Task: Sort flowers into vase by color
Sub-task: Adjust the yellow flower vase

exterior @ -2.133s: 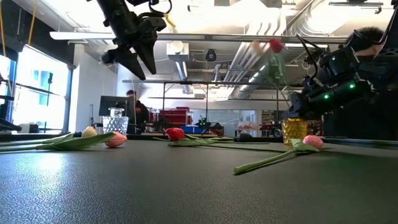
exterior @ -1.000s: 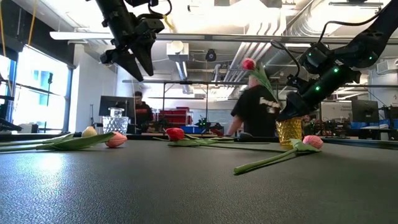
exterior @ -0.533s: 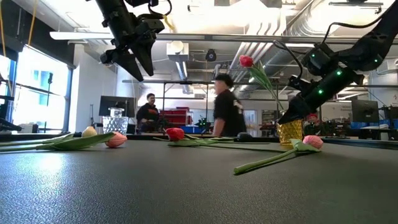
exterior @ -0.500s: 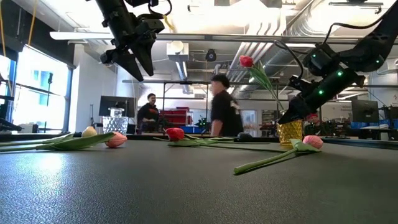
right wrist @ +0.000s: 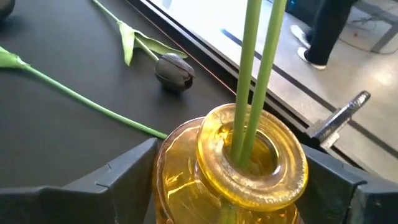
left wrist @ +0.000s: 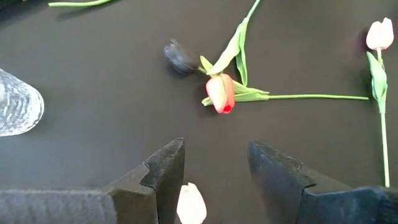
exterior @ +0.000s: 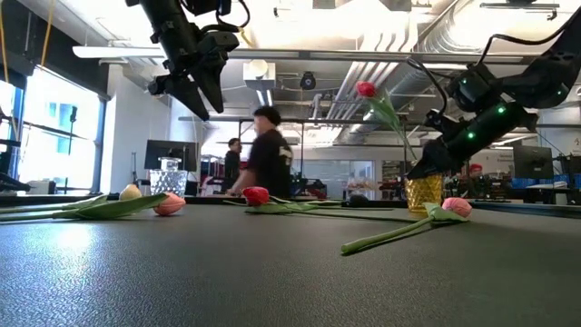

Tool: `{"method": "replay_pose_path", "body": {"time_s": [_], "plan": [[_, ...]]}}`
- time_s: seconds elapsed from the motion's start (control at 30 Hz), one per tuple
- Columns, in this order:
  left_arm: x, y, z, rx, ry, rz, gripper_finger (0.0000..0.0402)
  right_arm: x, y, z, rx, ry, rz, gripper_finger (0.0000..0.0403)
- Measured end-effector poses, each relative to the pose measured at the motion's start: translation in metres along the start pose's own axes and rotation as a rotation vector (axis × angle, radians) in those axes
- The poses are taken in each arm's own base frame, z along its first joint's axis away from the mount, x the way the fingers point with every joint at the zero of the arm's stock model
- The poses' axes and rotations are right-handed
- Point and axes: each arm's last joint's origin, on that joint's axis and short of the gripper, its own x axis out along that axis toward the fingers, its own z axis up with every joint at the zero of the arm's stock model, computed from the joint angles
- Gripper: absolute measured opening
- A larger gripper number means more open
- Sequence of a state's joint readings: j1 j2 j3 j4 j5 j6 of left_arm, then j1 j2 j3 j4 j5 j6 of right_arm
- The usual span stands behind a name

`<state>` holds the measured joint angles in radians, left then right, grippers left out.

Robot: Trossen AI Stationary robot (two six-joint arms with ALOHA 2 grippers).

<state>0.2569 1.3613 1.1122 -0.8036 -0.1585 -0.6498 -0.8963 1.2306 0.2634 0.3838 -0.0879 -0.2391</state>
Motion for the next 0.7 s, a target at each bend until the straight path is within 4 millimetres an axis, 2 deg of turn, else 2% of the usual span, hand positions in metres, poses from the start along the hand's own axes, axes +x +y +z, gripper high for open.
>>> {"method": "replay_pose_path", "body": {"time_s": [0.47,0.7], "plan": [[0.001,0.004,0.003,0.041,-0.003,0.009,0.0165,-0.031,0.002,0.004,0.079,0.012,-0.005,0.0306],[0.001,0.008,0.006,0.037,-0.007,0.017,0.0165,-0.039,0.002,0.005,0.129,0.012,-0.008,0.0306]]}}
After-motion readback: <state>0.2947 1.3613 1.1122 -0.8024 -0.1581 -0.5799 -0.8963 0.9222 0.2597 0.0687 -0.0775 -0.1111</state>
